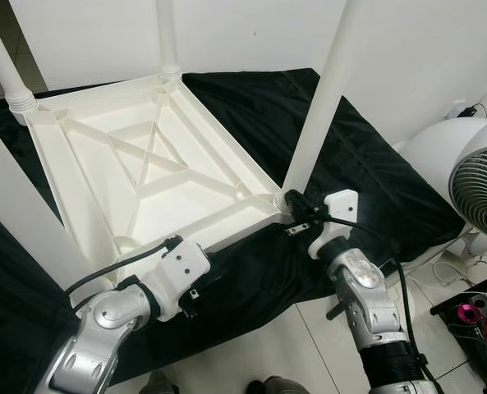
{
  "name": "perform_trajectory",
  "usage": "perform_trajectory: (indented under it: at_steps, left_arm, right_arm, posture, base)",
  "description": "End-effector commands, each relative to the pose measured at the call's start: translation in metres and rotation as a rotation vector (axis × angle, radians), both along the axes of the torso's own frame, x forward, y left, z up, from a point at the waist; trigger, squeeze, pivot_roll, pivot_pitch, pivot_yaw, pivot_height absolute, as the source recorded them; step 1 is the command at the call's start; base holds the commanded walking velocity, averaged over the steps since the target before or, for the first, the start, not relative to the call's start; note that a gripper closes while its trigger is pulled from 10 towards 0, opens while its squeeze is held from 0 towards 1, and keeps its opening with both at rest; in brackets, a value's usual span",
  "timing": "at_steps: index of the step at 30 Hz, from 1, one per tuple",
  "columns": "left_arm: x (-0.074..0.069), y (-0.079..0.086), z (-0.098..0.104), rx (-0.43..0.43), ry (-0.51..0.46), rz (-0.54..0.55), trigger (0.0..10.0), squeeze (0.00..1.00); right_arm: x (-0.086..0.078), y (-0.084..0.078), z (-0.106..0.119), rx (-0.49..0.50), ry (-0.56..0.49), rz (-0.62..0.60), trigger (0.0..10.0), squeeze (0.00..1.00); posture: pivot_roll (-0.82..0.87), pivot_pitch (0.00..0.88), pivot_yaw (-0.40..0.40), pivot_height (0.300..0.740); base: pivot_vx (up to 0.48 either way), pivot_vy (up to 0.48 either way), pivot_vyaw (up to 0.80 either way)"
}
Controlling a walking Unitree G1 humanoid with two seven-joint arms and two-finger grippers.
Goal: Building children table
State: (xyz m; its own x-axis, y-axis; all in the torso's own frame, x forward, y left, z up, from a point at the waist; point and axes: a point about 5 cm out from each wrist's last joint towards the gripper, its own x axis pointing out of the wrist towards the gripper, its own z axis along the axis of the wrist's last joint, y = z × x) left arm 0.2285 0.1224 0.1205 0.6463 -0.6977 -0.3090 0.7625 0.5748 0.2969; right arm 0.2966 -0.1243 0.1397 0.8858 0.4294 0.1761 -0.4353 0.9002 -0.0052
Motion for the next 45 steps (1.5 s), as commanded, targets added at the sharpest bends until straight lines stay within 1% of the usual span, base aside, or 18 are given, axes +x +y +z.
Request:
perform_trajectory:
  at_steps: [1, 3, 6, 7, 10, 14, 15, 17, 18, 20, 21, 24, 25, 29, 33, 34, 39, 45]
  left_arm:
    - [0.007, 0.005, -0.002, 0.021, -0.072, 0.156, 10.0, 0.0]
    - [0.012, 0.007, -0.002, 0.028, -0.076, 0.162, 10.0, 0.0]
    - [0.029, 0.017, 0.0, 0.052, -0.106, 0.185, 10.0, 0.0]
    - [0.029, 0.017, 0.0, 0.052, -0.106, 0.185, 10.0, 0.0]
    - [0.045, 0.028, 0.006, 0.062, -0.128, 0.227, 10.0, 0.0]
    - [0.047, 0.03, 0.012, 0.039, -0.131, 0.235, 10.0, 0.0]
    - [0.046, 0.029, 0.014, 0.027, -0.129, 0.229, 10.0, 0.0]
    - [0.034, 0.02, 0.016, -0.01, -0.117, 0.175, 10.0, 0.0]
    - [0.034, 0.02, 0.016, -0.01, -0.117, 0.175, 10.0, 0.0]
    - [0.023, 0.012, 0.018, -0.06, -0.099, 0.12, 10.0, 0.0]
    - [0.023, 0.012, 0.018, -0.06, -0.099, 0.12, 10.0, 0.0]
    - [0.014, 0.004, 0.022, -0.139, -0.075, 0.058, 10.0, 0.0]
    - [0.014, 0.004, 0.022, -0.139, -0.075, 0.058, 10.0, 0.0]
    - [0.009, -0.002, 0.03, -0.202, -0.067, -0.005, 10.0, 0.0]
    - [0.001, -0.011, 0.049, -0.318, -0.049, -0.093, 10.0, 0.0]
    - [-0.003, -0.013, 0.053, -0.33, -0.048, -0.118, 10.0, 0.0]
    - [-0.009, -0.018, 0.056, -0.313, -0.047, -0.161, 10.0, 0.0]
    - [-0.006, -0.017, 0.058, -0.311, -0.072, -0.138, 10.0, 0.0]
  right_arm:
    - [0.001, -0.001, -0.001, -0.002, 0.002, 0.001, 10.0, 0.0]
    - [0.002, -0.002, 0.0, -0.002, 0.0, -0.001, 10.0, 0.0]
    - [0.004, -0.004, 0.002, -0.002, -0.009, -0.014, 10.0, 0.0]
    - [0.004, -0.004, 0.002, -0.002, -0.009, -0.014, 10.0, 0.0]
    - [0.004, -0.003, 0.004, 0.003, -0.015, -0.021, 10.0, 0.0]
    - [0.003, -0.002, 0.004, 0.006, -0.017, -0.022, 10.0, 0.0]
    - [0.002, -0.002, 0.004, 0.006, -0.018, -0.022, 10.0, 0.0]
    - [0.002, -0.007, 0.002, 0.003, -0.017, -0.059, 10.0, 0.0]
    - [0.002, -0.007, 0.002, 0.003, -0.017, -0.059, 10.0, 0.0]
    - [0.003, -0.01, 0.002, 0.011, -0.014, -0.073, 10.0, 0.0]
    - [0.003, -0.01, 0.002, 0.011, -0.014, -0.073, 10.0, 0.0]
    - [0.002, -0.003, 0.002, 0.013, -0.015, -0.032, 10.0, 0.0]
    - [0.002, -0.003, 0.002, 0.013, -0.015, -0.032, 10.0, 0.0]
    - [0.001, 0.004, 0.001, 0.01, -0.015, 0.013, 10.0, 0.0]
    - [0.001, 0.006, 0.0, 0.004, -0.011, 0.025, 10.0, 0.0]
    - [0.001, 0.006, 0.0, 0.002, -0.01, 0.027, 10.0, 0.0]
    - [0.001, 0.008, -0.001, -0.002, -0.008, 0.04, 10.0, 0.0]
    - [0.001, 0.007, -0.001, -0.004, -0.01, 0.041, 10.0, 0.0]
  posture:
    - [0.0, 0.085, -0.074, 0.74]
    - [-0.01, 0.086, -0.072, 0.74]
    - [-0.02, 0.089, -0.066, 0.74]
    - [-0.02, 0.089, -0.066, 0.74]
    - [-0.03, 0.092, -0.049, 0.74]
    - [-0.03, 0.092, -0.049, 0.74]
    - [-0.03, 0.093, -0.036, 0.74]
    - [-0.04, 0.095, -0.03, 0.74]
    - [-0.04, 0.095, -0.03, 0.74]
    - [-0.03, 0.098, -0.031, 0.74]
    - [-0.03, 0.098, -0.031, 0.74]
    - [-0.02, 0.101, -0.036, 0.74]
    - [-0.02, 0.101, -0.036, 0.74]
    - [-0.02, 0.104, -0.041, 0.74]
    - [-0.01, 0.106, -0.046, 0.74]
    - [-0.01, 0.106, -0.046, 0.74]
    - [-0.01, 0.107, -0.046, 0.74]
    - [-0.01, 0.107, -0.045, 0.74]
  base:
    - [0.0, 0.0, 0.0]
    - [0.0, 0.0, 0.0]
    - [0.0, 0.0, 0.0]
    - [0.0, 0.0, 0.0]
    - [0.0, 0.0, 0.0]
    - [0.0, 0.0, 0.0]
    - [0.0, 0.0, 0.0]
    - [0.0, 0.0, 0.0]
    - [0.0, 0.0, 0.0]
    - [0.0, 0.0, 0.0]
    - [0.0, 0.0, 0.0]
    - [0.0, 0.0, 0.0]
    - [0.0, 0.0, 0.0]
    - [0.0, 0.0, 0.0]
    - [0.0, 0.0, 0.0]
    - [0.0, 0.0, 0.0]
    - [0.0, 0.0, 0.0]
    - [0.0, 0.0, 0.0]
